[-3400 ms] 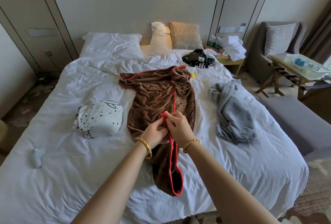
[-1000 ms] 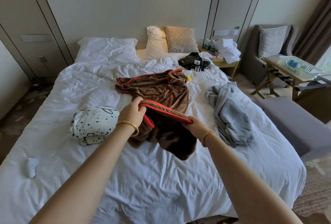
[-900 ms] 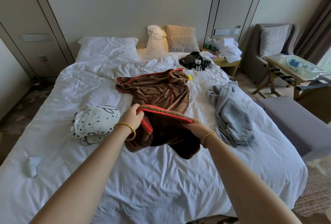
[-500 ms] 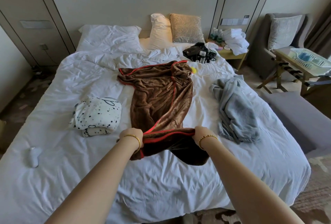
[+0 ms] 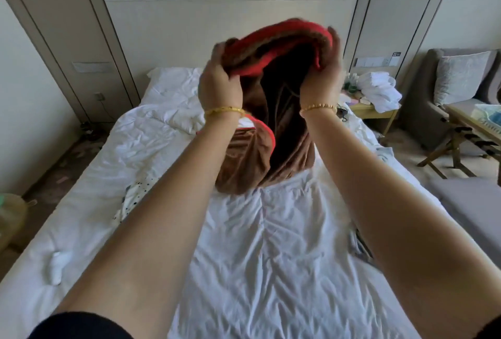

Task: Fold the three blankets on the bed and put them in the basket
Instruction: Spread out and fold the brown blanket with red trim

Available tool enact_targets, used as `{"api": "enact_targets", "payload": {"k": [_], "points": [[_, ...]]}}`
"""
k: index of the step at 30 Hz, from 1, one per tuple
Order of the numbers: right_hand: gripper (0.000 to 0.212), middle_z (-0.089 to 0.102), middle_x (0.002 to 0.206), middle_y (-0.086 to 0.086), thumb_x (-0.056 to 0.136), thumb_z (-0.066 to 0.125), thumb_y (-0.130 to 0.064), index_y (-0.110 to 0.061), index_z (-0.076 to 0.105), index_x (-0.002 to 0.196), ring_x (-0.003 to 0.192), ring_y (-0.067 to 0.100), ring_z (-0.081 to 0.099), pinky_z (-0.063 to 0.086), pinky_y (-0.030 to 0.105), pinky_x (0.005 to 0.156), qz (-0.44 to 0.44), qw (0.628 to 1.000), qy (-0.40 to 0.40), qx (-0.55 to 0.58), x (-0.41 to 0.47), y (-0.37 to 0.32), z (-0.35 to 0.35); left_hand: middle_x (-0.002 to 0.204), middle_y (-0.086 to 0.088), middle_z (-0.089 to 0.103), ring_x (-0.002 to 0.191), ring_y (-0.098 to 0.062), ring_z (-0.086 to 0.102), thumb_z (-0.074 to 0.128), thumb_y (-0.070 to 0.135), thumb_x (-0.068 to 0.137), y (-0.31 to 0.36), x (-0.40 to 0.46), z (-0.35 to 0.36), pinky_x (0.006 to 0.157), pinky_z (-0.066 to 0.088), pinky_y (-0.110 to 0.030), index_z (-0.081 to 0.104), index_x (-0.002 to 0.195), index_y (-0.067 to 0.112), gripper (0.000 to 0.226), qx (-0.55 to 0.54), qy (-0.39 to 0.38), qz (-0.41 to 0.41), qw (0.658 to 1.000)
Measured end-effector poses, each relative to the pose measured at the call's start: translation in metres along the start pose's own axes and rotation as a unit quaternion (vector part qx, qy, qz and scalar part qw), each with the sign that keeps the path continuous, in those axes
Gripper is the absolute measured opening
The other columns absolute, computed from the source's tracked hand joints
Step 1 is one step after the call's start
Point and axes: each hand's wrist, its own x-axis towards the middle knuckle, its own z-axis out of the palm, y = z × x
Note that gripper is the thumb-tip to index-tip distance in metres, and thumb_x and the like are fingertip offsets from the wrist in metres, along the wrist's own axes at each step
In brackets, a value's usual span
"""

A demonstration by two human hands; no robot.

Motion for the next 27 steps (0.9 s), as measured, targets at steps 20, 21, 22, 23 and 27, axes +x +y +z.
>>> {"api": "enact_targets", "payload": {"k": [20, 21, 22, 23, 27], "points": [[0.038, 0.059, 0.124, 0.011, 0.087, 0.047, -0.016, -0.007, 0.053, 0.123, 0.111, 0.026, 0.058, 0.044, 0.026, 0.081, 0.237, 0.42, -0.711, -0.512, -0.261, 0.183, -0.119, 0.095, 0.002, 0.067, 0.078, -0.018, 0.062, 0.049, 0.047, 0.082, -0.187, -0.263, -0.146, 0.062, 0.045, -0.023, 0.059, 0.113, 0.024, 0.04, 0.492, -0.644, -0.263, 0.523], [0.037, 0.059, 0.125, 0.01, 0.088, 0.046, -0.02, -0.008, 0.054, 0.122, 0.112, 0.026, 0.058, 0.044, 0.027, 0.085, 0.263, 0.434, -0.696, -0.509, -0.27, 0.185, -0.121, 0.092, 0.002, 0.069, 0.072, -0.015, 0.062, 0.047, 0.048, 0.085, -0.191, -0.275, -0.151, 0.06, 0.045, -0.019, 0.059, 0.114, 0.023, 0.04, 0.486, -0.649, -0.289, 0.509], [0.038, 0.058, 0.126, 0.009, 0.089, 0.045, -0.025, -0.009, 0.054, 0.123, 0.114, 0.025, 0.057, 0.044, 0.028, 0.088, 0.288, 0.456, -0.673, -0.507, -0.275, 0.188, -0.122, 0.086, 0.002, 0.071, 0.062, -0.011, 0.062, 0.045, 0.048, 0.088, -0.194, -0.285, -0.154, 0.053, 0.044, -0.013, 0.058, 0.114, 0.023, 0.038, 0.472, -0.638, -0.33, 0.511], [0.038, 0.058, 0.126, 0.008, 0.091, 0.044, -0.028, -0.01, 0.054, 0.123, 0.115, 0.025, 0.056, 0.043, 0.029, 0.091, 0.316, 0.484, -0.645, -0.5, -0.279, 0.191, -0.123, 0.088, 0.0, 0.073, 0.059, -0.008, 0.062, 0.044, 0.044, 0.091, -0.196, -0.29, -0.153, 0.048, 0.043, -0.009, 0.056, 0.117, 0.021, 0.037, 0.45, -0.629, -0.367, 0.517], [0.03, 0.069, 0.083, 0.012, 0.096, 0.043, -0.022, 0.001, 0.06, 0.105, 0.075, 0.026, 0.067, 0.047, 0.031, 0.069, 0.567, 0.609, -0.472, -0.293, -0.271, 0.192, -0.108, 0.137, -0.013, 0.049, 0.12, -0.026, 0.051, 0.037, 0.033, 0.096, -0.198, -0.272, -0.115, 0.096, 0.039, -0.028, 0.037, 0.14, 0.011, 0.049, 0.361, -0.564, -0.456, 0.586]]}}
